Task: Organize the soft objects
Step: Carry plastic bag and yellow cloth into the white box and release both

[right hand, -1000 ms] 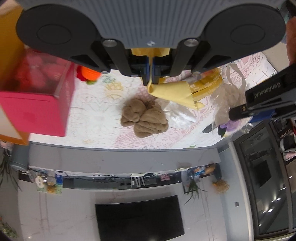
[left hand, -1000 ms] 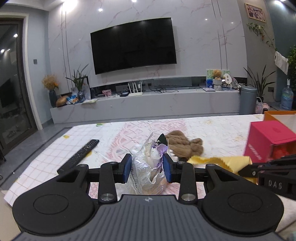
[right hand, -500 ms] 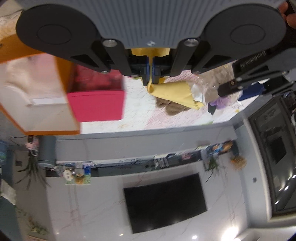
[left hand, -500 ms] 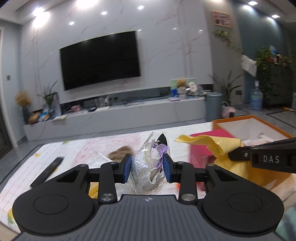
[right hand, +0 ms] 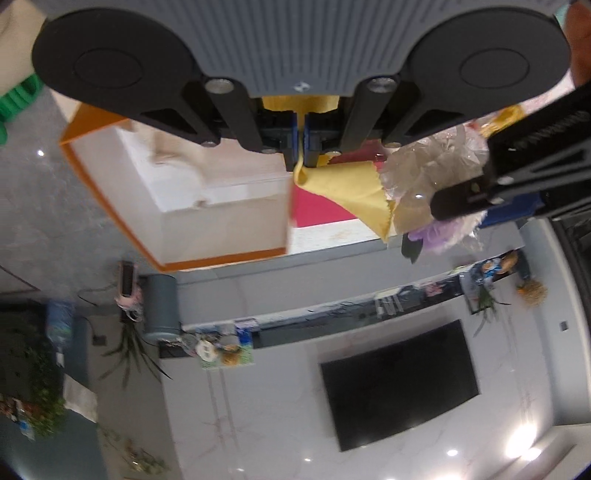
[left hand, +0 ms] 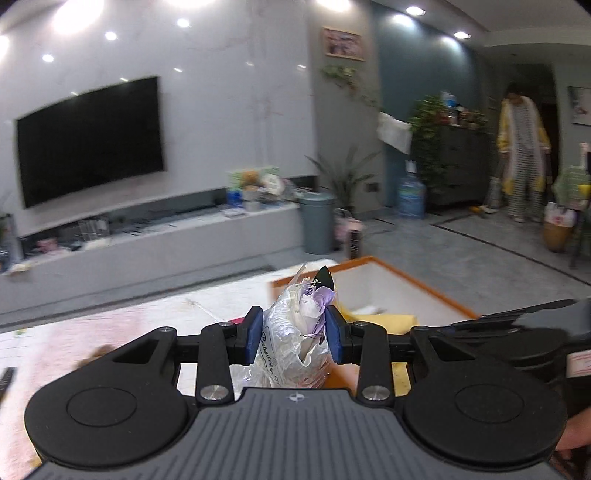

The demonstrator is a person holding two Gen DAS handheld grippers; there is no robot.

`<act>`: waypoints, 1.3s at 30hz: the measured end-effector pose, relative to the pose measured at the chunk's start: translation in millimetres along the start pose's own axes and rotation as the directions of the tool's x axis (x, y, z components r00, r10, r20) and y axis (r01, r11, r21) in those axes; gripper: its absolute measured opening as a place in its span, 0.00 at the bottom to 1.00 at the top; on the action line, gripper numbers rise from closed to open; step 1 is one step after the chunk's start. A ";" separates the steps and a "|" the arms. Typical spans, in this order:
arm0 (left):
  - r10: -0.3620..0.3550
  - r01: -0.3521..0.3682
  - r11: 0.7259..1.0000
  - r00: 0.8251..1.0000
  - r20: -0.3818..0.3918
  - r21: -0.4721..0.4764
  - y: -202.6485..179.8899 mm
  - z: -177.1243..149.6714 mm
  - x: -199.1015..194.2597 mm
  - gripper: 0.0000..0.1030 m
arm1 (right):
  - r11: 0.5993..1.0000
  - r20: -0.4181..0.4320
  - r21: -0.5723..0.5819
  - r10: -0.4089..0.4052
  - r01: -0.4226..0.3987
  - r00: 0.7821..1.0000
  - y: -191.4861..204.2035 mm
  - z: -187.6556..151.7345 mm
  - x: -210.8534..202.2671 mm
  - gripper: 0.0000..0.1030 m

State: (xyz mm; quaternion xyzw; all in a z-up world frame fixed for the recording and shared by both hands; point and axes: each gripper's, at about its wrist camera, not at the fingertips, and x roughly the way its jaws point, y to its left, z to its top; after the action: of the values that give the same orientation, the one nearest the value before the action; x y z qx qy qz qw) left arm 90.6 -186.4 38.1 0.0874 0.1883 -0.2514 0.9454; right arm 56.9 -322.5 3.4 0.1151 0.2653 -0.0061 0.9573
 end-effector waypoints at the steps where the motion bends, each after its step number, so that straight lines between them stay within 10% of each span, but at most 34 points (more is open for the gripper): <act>1: -0.021 0.021 1.000 1.000 -0.014 0.002 -4.3 3.9 7.1 0.39 | 1.000 -0.006 -0.005 -0.015 0.015 1.000 -8.3 3.2 2.3 0.00; 10: -0.133 0.137 0.991 0.972 -0.195 0.005 -35.0 18.2 90.6 0.39 | 0.996 -0.153 -0.042 -0.088 0.082 0.984 -72.9 28.8 45.0 0.00; 39: -0.007 0.109 0.946 0.949 -0.316 0.305 -82.3 -15.2 200.2 0.41 | 0.955 -0.356 -0.285 -0.185 0.082 0.916 -123.7 21.6 156.4 0.04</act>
State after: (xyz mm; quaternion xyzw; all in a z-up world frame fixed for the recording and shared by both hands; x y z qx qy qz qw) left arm 204.8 -341.7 -61.6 0.2715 0.2943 -0.2896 0.8694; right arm 193.2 -440.0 -85.2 -0.0331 0.4509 -0.0143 0.8918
